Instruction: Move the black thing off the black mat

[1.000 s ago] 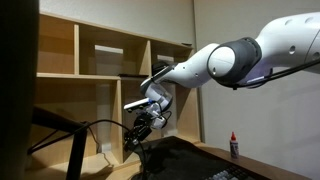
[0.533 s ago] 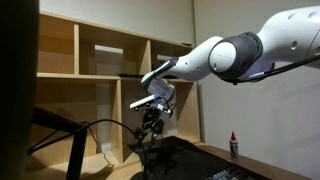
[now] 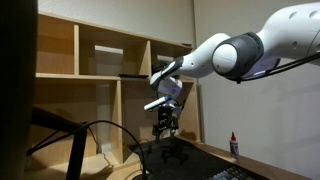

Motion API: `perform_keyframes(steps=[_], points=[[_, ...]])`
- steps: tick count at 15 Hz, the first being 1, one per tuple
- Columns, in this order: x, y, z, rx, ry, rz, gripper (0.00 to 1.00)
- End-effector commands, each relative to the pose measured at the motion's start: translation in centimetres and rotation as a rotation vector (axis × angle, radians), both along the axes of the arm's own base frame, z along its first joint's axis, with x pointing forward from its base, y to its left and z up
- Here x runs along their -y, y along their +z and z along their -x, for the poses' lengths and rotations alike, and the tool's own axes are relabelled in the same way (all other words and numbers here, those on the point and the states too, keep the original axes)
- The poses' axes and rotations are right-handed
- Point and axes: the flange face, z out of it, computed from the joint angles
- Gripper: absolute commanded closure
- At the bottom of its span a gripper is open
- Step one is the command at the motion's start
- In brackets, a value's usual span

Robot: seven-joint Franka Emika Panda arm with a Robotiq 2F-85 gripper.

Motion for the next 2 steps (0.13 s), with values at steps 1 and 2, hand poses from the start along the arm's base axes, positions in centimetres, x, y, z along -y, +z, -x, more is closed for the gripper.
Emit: perform_keyframes(steps=[1, 2], points=[[3.7, -0.2, 1.3, -0.072, -0.097, 0.027, 0.00], [2.1, -0.1, 0.3, -0.023, -0.050, 0.026, 0.00]])
